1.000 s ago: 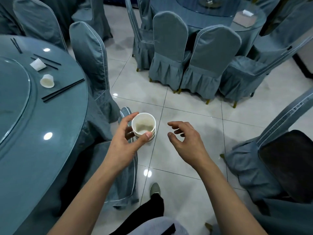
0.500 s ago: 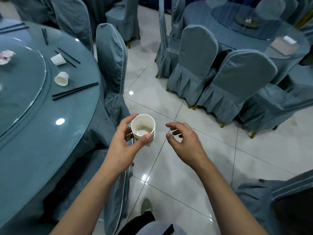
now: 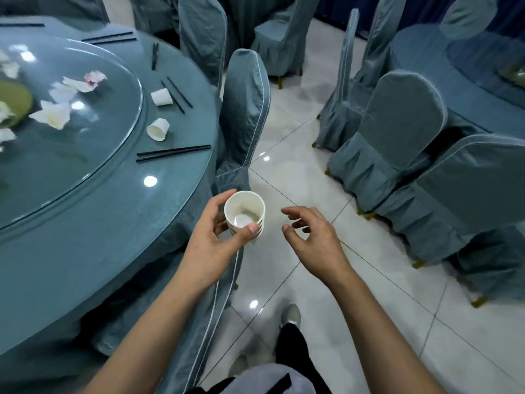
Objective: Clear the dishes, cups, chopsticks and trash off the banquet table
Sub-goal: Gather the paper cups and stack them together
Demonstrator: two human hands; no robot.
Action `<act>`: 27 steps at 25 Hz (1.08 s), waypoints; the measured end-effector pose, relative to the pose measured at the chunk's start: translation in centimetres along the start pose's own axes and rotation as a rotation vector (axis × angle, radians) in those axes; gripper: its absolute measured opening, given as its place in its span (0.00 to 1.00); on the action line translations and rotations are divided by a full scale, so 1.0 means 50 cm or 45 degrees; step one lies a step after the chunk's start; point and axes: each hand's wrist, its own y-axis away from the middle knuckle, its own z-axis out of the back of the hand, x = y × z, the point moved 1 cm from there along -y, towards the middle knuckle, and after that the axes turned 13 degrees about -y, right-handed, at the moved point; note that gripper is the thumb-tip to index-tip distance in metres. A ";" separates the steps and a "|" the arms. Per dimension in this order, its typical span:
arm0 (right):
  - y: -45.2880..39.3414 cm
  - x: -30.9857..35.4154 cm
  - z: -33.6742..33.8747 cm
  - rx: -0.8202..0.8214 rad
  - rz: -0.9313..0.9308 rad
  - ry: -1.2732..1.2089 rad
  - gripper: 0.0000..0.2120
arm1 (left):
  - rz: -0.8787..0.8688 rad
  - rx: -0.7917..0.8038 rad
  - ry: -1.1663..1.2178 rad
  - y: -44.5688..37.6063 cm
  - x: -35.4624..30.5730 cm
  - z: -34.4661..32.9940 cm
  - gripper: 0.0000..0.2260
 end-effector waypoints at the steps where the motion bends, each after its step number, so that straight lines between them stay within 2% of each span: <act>1: -0.029 -0.004 0.004 0.032 0.015 -0.007 0.14 | 0.016 -0.030 0.007 -0.019 -0.002 -0.004 0.27; 14: -0.416 -0.065 0.085 0.390 0.192 -0.068 0.14 | 0.163 -0.404 -0.002 -0.272 -0.014 -0.110 0.31; 27: -0.669 -0.053 -0.051 0.711 0.305 -0.108 0.13 | 0.336 -0.749 0.173 -0.409 0.069 -0.049 0.30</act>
